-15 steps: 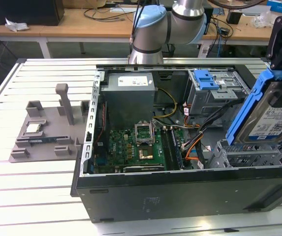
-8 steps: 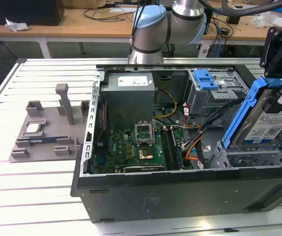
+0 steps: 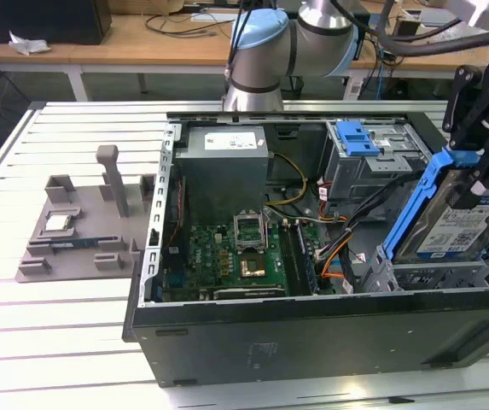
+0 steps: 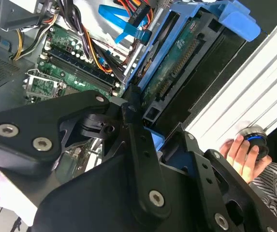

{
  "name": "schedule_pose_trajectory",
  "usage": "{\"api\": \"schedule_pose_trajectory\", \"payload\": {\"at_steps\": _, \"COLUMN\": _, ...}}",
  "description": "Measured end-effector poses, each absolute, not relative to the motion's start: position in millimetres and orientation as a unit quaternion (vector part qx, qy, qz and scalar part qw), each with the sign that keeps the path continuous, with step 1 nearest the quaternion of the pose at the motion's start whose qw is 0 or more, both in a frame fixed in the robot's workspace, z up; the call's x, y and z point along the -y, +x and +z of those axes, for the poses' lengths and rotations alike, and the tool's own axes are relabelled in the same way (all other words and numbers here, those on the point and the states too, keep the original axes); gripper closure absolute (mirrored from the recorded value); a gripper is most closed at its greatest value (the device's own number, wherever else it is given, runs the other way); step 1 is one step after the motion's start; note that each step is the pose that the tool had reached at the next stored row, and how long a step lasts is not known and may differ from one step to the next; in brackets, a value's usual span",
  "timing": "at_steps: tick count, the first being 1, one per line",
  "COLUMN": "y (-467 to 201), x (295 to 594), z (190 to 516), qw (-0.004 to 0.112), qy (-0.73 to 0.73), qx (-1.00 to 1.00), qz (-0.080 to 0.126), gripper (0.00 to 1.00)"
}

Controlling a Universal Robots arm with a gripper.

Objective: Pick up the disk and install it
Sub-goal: 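Insert the disk into the insertion slot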

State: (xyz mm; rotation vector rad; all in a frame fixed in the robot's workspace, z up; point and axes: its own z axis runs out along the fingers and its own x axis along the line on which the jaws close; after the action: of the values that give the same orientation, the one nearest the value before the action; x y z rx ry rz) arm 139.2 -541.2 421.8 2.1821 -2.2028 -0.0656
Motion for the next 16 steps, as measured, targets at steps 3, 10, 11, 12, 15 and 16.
{"api": "schedule_pose_trajectory", "payload": {"at_steps": 3, "y": 139, "x": 541, "z": 415, "qw": 0.02, "qy": 0.703, "qx": 0.71, "qz": -0.021, "gripper": 0.63}}
{"api": "schedule_pose_trajectory", "payload": {"at_steps": 10, "y": 139, "x": 541, "z": 394, "qw": 0.021, "qy": 0.703, "qx": 0.71, "qz": -0.022, "gripper": 0.63}}
{"api": "schedule_pose_trajectory", "payload": {"at_steps": 11, "y": 139, "x": 541, "z": 392, "qw": 0.021, "qy": 0.703, "qx": 0.71, "qz": -0.021, "gripper": 0.63}}
{"api": "schedule_pose_trajectory", "payload": {"at_steps": 12, "y": 139, "x": 541, "z": 389, "qw": 0.021, "qy": 0.703, "qx": 0.71, "qz": -0.021, "gripper": 0.63}}
{"api": "schedule_pose_trajectory", "payload": {"at_steps": 15, "y": 139, "x": 541, "z": 387, "qw": 0.021, "qy": 0.703, "qx": 0.71, "qz": -0.021, "gripper": 0.63}}
{"api": "schedule_pose_trajectory", "payload": {"at_steps": 16, "y": 139, "x": 541, "z": 387, "qw": 0.021, "qy": 0.703, "qx": 0.71, "qz": -0.021, "gripper": 0.63}}
